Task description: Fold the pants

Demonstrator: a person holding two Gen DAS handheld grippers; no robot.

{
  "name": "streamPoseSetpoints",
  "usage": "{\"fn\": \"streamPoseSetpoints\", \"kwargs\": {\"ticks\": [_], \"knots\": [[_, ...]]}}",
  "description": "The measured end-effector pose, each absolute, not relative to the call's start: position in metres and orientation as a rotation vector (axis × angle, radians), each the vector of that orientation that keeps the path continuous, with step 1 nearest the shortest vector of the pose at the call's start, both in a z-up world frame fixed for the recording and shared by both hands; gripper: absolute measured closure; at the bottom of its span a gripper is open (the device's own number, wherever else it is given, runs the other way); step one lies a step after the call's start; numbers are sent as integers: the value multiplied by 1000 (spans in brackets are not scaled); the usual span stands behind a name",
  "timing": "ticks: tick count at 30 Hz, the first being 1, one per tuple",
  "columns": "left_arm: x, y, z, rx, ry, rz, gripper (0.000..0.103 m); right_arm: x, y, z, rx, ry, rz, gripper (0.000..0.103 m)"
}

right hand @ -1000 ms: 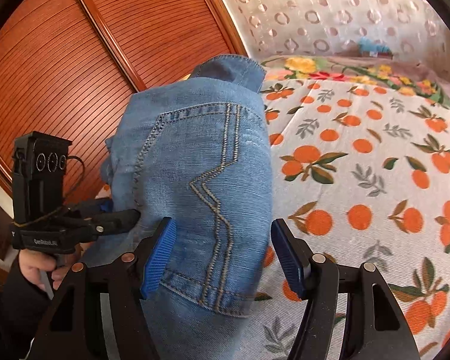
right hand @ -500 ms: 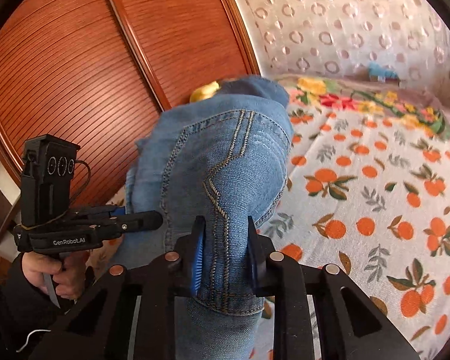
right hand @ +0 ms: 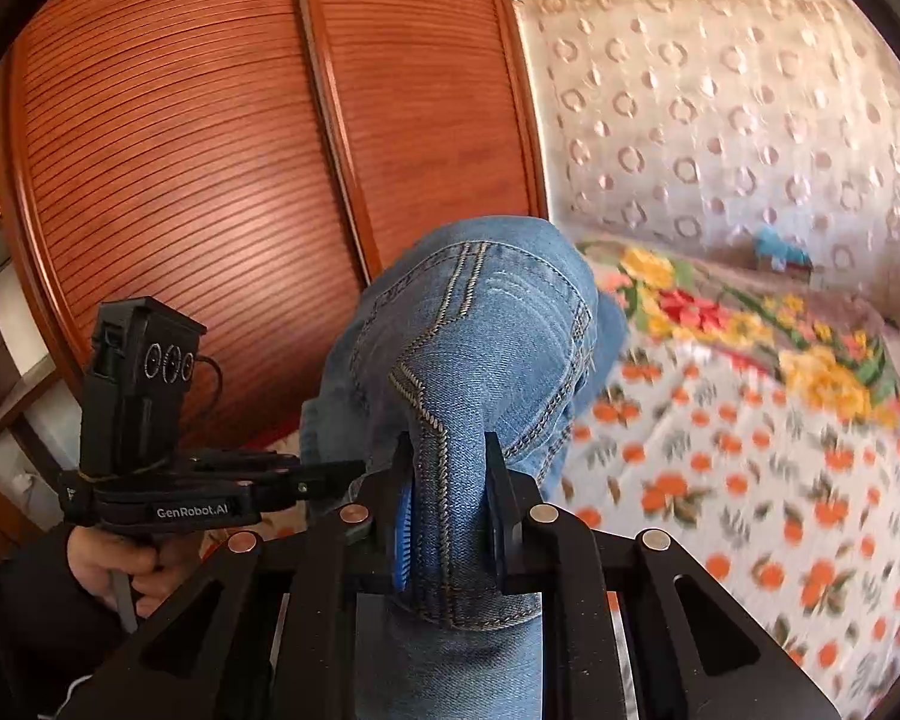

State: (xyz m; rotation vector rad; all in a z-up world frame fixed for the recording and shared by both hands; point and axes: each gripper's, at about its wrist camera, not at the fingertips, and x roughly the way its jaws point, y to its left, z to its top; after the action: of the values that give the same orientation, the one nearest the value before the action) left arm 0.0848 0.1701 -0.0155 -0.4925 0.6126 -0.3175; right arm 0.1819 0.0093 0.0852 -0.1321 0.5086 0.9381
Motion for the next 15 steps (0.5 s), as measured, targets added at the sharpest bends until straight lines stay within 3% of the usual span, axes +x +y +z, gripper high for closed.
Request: {"fn": "streamPoseSetpoints", "kwargs": {"ticks": [9, 15], "knots": [[95, 216, 48, -452, 494, -266, 89, 184, 56, 137, -177, 381, 986, 84], [130, 254, 63, -372, 525, -209, 89, 224, 89, 121, -97, 373, 1001, 84]]}}
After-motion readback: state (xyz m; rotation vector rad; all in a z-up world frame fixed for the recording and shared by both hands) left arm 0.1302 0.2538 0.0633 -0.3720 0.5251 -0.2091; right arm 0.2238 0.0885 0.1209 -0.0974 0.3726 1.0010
